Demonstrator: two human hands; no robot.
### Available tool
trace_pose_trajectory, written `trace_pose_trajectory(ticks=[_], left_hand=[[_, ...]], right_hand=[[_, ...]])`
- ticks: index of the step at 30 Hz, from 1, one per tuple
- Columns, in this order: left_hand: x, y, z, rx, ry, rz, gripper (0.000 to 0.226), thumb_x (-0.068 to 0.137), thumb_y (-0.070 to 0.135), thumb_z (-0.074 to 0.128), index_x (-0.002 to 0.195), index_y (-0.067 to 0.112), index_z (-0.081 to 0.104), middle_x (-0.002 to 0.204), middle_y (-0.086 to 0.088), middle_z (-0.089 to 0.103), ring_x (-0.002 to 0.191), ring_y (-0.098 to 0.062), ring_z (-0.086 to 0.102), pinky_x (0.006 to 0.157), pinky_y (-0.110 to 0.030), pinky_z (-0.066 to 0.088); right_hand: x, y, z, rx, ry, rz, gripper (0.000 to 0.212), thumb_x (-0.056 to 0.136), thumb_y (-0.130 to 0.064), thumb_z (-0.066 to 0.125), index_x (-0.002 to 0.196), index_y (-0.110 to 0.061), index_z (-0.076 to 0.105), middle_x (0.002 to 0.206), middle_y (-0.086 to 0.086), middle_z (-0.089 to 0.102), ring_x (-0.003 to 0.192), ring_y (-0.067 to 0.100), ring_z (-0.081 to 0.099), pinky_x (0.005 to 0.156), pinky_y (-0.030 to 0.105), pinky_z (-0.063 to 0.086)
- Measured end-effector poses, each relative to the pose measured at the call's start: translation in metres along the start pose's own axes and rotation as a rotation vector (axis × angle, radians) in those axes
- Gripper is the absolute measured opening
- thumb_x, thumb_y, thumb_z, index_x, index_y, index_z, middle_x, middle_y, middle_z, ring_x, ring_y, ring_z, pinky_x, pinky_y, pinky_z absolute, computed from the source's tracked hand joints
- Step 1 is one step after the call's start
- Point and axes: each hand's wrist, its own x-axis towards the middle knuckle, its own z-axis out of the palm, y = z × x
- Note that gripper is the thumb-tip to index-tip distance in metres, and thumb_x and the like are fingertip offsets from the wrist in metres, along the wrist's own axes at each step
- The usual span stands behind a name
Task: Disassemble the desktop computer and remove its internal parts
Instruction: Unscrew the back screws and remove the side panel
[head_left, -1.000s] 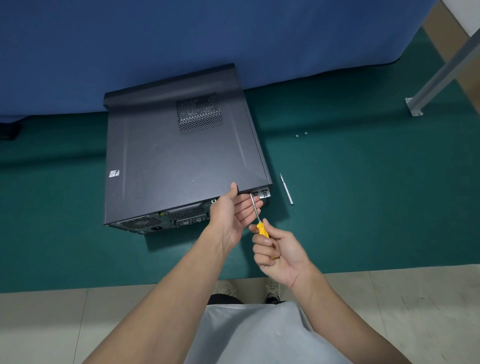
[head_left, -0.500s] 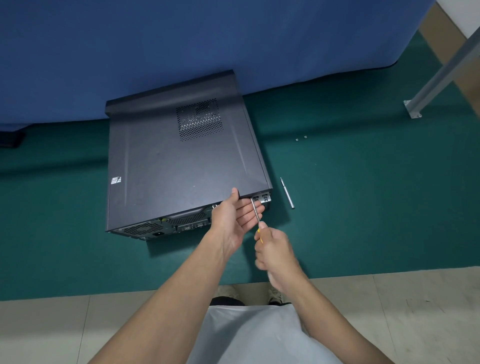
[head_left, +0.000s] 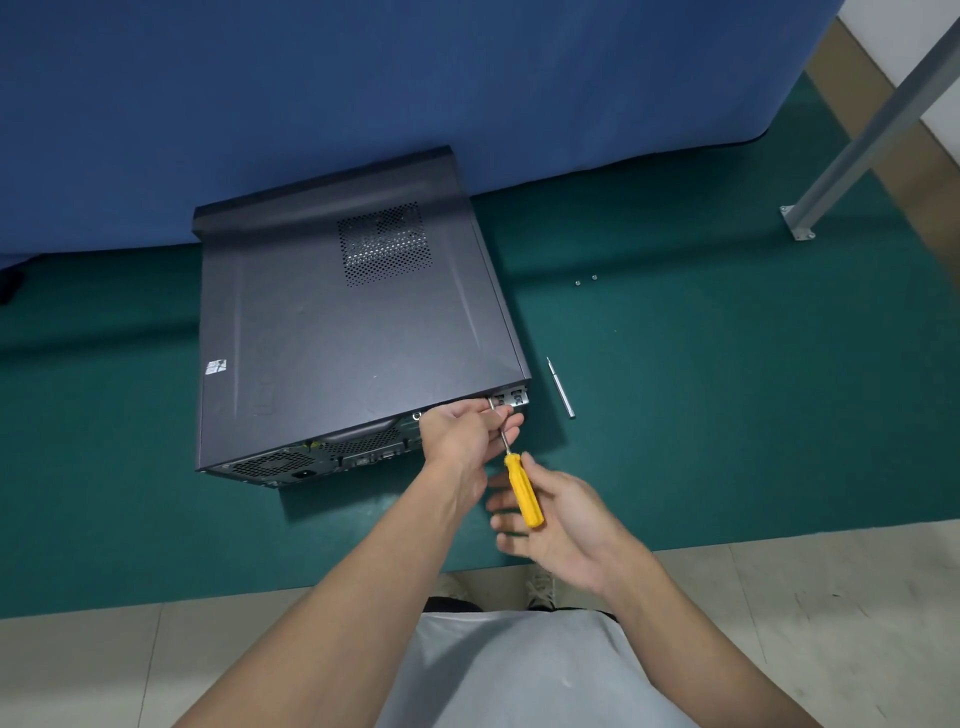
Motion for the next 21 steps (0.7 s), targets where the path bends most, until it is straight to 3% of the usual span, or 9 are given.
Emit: trace_pose_trajectory(ticks=[2, 4, 7, 11, 13, 17, 19, 21], left_hand=[[0.000, -0.001, -0.001, -0.003, -0.019, 0.000, 0.010, 0.089, -0.013, 0.056, 0.094, -0.006, 0.059, 0.086, -0.020, 0.070, 0.073, -0.025, 0.072, 0.069, -0.030, 0.060], [0.000, -0.001, -0.003, -0.008, -0.059, 0.009, 0.010, 0.090, -0.013, 0.053, 0.095, -0.007, 0.059, 0.089, -0.020, 0.070, 0.077, -0.026, 0.072, 0.074, -0.032, 0.060], [-0.001, -0.002, -0.004, 0.015, -0.070, 0.020, 0.009, 0.091, -0.012, 0.054, 0.090, -0.005, 0.060, 0.088, -0.019, 0.070, 0.079, -0.027, 0.072, 0.077, -0.034, 0.060], [0.000, -0.003, 0.001, 0.090, 0.064, 0.069, 0.010, 0.083, -0.010, 0.067, 0.083, -0.001, 0.061, 0.082, -0.018, 0.071, 0.071, -0.025, 0.073, 0.066, -0.031, 0.060], [0.000, -0.003, 0.004, 0.085, 0.095, 0.080, 0.010, 0.086, -0.010, 0.064, 0.082, -0.001, 0.060, 0.083, -0.018, 0.071, 0.070, -0.023, 0.073, 0.062, -0.028, 0.059], [-0.003, -0.003, 0.005, -0.007, 0.017, 0.046, 0.013, 0.094, -0.009, 0.049, 0.086, -0.003, 0.056, 0.084, -0.019, 0.068, 0.073, -0.024, 0.071, 0.064, -0.026, 0.059], [-0.004, -0.001, 0.002, -0.049, -0.048, 0.024, 0.009, 0.095, -0.008, 0.049, 0.093, -0.007, 0.057, 0.089, -0.021, 0.068, 0.078, -0.027, 0.071, 0.067, -0.028, 0.060], [-0.004, 0.000, -0.002, -0.024, -0.046, 0.029, 0.005, 0.092, -0.008, 0.055, 0.094, -0.009, 0.060, 0.087, -0.021, 0.069, 0.079, -0.028, 0.072, 0.069, -0.029, 0.060]], right_hand=[[-0.003, 0.002, -0.010, 0.038, -0.088, 0.054, 0.029, 0.098, -0.027, 0.049, 0.100, 0.000, 0.060, 0.077, 0.015, 0.058, 0.057, 0.020, 0.055, 0.049, 0.027, 0.046], [-0.001, 0.005, -0.011, -0.035, -0.039, -0.009, 0.018, 0.096, -0.018, 0.052, 0.097, -0.001, 0.057, 0.071, 0.012, 0.057, 0.051, 0.016, 0.051, 0.044, 0.022, 0.041], [0.005, 0.011, -0.003, -0.338, 0.183, -0.185, 0.009, 0.096, -0.012, 0.055, 0.092, -0.003, 0.054, 0.066, 0.008, 0.058, 0.047, 0.016, 0.055, 0.042, 0.023, 0.039], [0.006, 0.015, 0.004, -0.693, 0.443, -0.349, 0.011, 0.089, -0.012, 0.064, 0.088, -0.008, 0.053, 0.058, 0.002, 0.063, 0.049, 0.024, 0.065, 0.046, 0.029, 0.046], [0.003, 0.009, 0.005, -0.569, 0.359, -0.295, 0.012, 0.091, -0.013, 0.063, 0.092, -0.005, 0.053, 0.063, 0.006, 0.062, 0.051, 0.023, 0.063, 0.047, 0.029, 0.047], [-0.007, -0.009, -0.001, -0.092, -0.015, -0.052, 0.020, 0.099, -0.017, 0.050, 0.102, 0.002, 0.057, 0.081, 0.018, 0.063, 0.063, 0.026, 0.062, 0.053, 0.029, 0.050], [-0.007, -0.011, -0.001, -0.124, -0.051, -0.044, 0.015, 0.099, -0.010, 0.046, 0.104, 0.002, 0.055, 0.082, 0.018, 0.063, 0.061, 0.024, 0.063, 0.052, 0.027, 0.050], [-0.004, -0.008, 0.007, -0.273, 0.037, -0.096, 0.006, 0.099, -0.005, 0.047, 0.100, 0.000, 0.051, 0.080, 0.015, 0.061, 0.056, 0.020, 0.063, 0.048, 0.025, 0.049]])
